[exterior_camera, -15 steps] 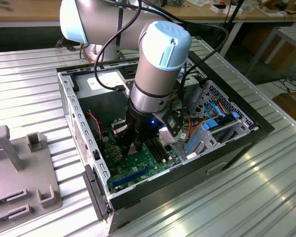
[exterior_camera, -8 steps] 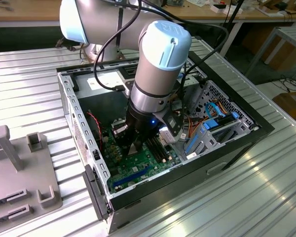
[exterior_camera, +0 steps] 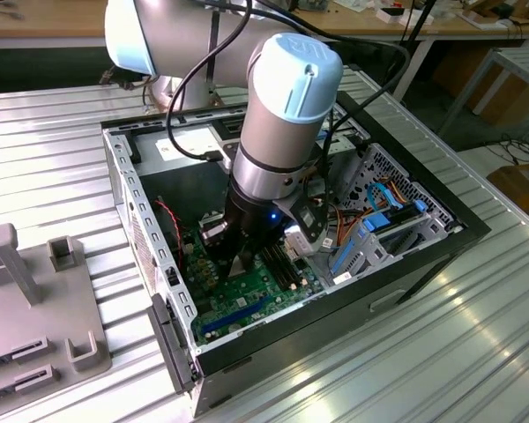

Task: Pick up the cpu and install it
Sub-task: 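Place the cpu into insertion slot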

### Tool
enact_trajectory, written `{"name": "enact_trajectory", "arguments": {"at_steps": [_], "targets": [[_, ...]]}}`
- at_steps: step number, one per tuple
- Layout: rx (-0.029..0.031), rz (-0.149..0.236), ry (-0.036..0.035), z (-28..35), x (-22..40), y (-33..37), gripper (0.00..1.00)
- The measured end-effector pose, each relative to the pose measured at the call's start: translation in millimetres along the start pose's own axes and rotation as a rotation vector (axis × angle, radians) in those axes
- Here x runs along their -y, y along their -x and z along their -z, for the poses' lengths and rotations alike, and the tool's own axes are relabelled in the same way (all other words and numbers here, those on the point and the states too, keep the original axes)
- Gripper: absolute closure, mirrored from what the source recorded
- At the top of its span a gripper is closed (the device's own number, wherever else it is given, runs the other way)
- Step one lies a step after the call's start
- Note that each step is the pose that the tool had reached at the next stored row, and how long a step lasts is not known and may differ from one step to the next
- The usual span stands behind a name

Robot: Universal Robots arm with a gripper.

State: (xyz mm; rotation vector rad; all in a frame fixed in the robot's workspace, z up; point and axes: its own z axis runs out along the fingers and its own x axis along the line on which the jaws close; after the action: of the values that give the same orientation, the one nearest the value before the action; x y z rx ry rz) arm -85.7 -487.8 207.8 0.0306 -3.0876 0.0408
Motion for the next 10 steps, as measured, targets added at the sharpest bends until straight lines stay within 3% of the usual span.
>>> {"name": "enact_trajectory", "arguments": {"at_steps": [10], "targets": [[-0.0001, -0.006, 0.0004, -1.1, 0.7, -1.6, 0.56]]}}
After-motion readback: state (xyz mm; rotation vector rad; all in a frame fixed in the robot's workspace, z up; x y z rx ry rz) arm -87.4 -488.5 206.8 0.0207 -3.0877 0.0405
